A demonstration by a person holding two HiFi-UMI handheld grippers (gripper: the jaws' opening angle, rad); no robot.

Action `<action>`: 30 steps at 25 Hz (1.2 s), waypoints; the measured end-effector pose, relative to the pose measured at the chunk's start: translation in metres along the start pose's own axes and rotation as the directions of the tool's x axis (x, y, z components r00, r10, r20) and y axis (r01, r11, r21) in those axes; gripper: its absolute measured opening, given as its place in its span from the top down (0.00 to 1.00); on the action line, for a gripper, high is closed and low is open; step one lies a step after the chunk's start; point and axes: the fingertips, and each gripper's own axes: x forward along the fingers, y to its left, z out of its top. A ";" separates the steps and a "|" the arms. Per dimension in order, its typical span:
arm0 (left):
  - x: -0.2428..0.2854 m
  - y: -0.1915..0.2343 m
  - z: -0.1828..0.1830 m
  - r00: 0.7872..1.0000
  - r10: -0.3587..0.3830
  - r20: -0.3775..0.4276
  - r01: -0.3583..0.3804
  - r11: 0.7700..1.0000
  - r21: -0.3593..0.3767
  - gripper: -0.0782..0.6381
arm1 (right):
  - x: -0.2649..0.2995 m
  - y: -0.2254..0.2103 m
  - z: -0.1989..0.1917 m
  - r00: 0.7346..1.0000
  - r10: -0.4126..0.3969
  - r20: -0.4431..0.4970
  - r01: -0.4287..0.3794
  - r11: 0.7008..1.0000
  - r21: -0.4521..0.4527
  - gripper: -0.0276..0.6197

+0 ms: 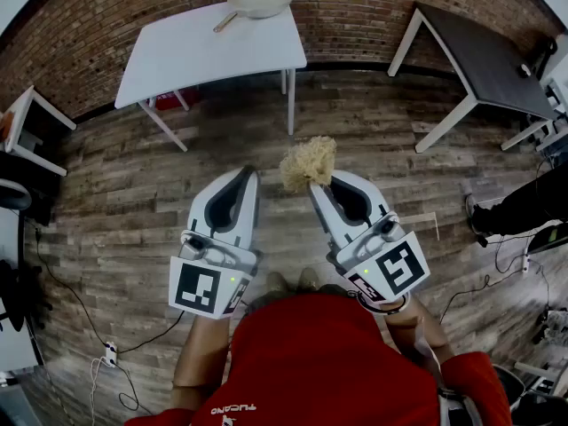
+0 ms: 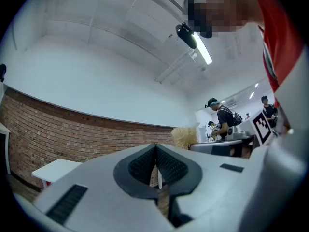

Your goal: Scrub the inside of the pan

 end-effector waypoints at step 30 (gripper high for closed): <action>0.046 -0.014 -0.003 0.999 0.053 -0.010 -0.052 0.998 0.028 0.87 | -0.013 -0.057 0.008 0.999 0.005 0.036 -0.006 0.999 0.036 0.88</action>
